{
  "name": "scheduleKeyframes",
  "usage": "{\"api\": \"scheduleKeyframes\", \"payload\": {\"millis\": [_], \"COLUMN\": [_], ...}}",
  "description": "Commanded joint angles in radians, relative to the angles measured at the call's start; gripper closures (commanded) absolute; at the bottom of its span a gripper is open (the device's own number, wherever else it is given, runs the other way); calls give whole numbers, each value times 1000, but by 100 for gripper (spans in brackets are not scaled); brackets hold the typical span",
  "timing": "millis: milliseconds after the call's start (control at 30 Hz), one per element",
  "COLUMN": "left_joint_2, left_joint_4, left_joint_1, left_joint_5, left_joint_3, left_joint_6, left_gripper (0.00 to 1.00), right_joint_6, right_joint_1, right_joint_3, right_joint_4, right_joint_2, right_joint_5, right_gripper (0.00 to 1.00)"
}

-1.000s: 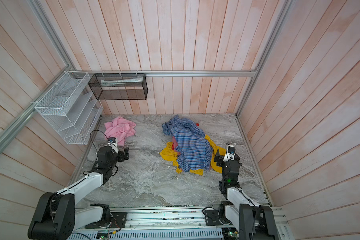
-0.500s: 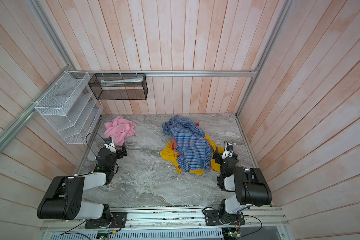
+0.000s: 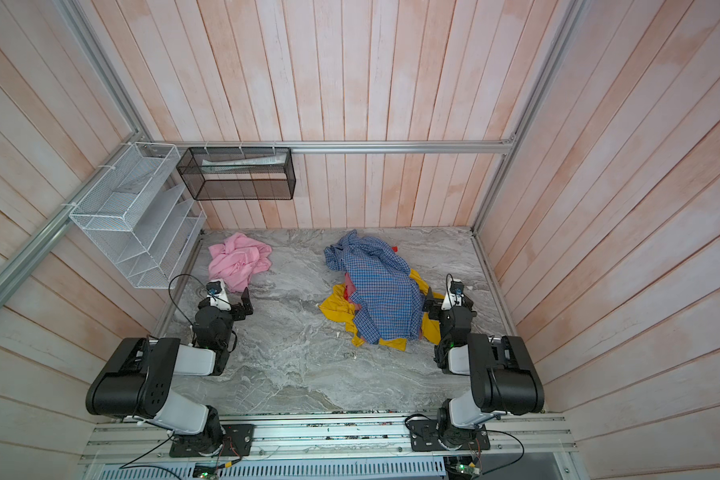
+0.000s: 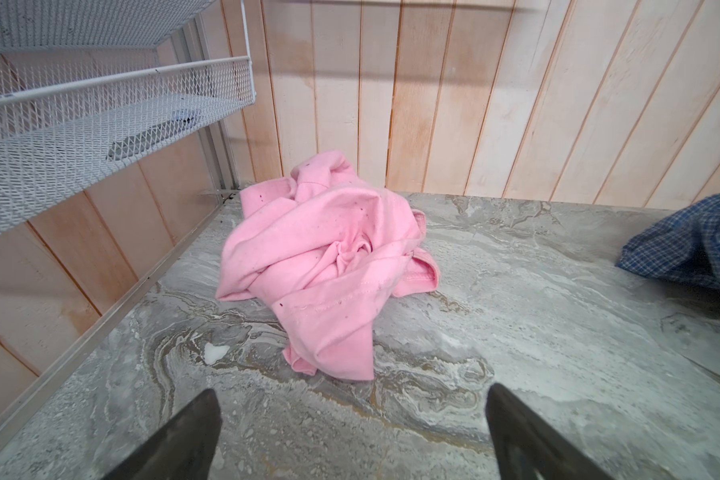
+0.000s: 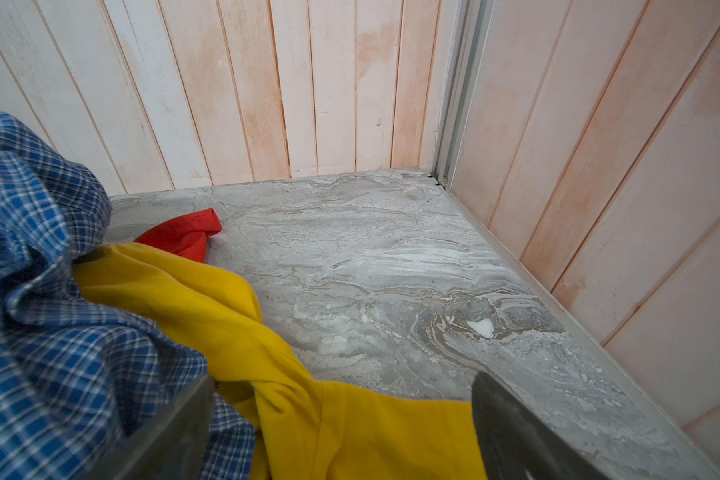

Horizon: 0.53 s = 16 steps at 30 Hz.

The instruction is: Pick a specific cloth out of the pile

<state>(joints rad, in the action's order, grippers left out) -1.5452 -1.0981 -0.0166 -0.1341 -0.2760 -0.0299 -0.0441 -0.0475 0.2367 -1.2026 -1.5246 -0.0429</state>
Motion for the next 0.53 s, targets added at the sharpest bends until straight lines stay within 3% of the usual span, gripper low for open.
{"api": "scheduleKeyframes", "payload": {"millis": [0, 500], "left_joint_2": [4, 4], "left_joint_4": [-26, -29], "left_joint_1": [4, 4], "left_joint_5": [11, 13], "left_joint_3": [-5, -4], "left_joint_6": [8, 8], "left_gripper": [0, 0], "right_joint_6": [11, 13], "right_joint_1": [5, 6], "right_joint_3": [9, 9], "right_joint_4": [11, 11], "right_joint_2": [9, 9], "right_joint_5": [6, 4], "right_gripper": [3, 3]}}
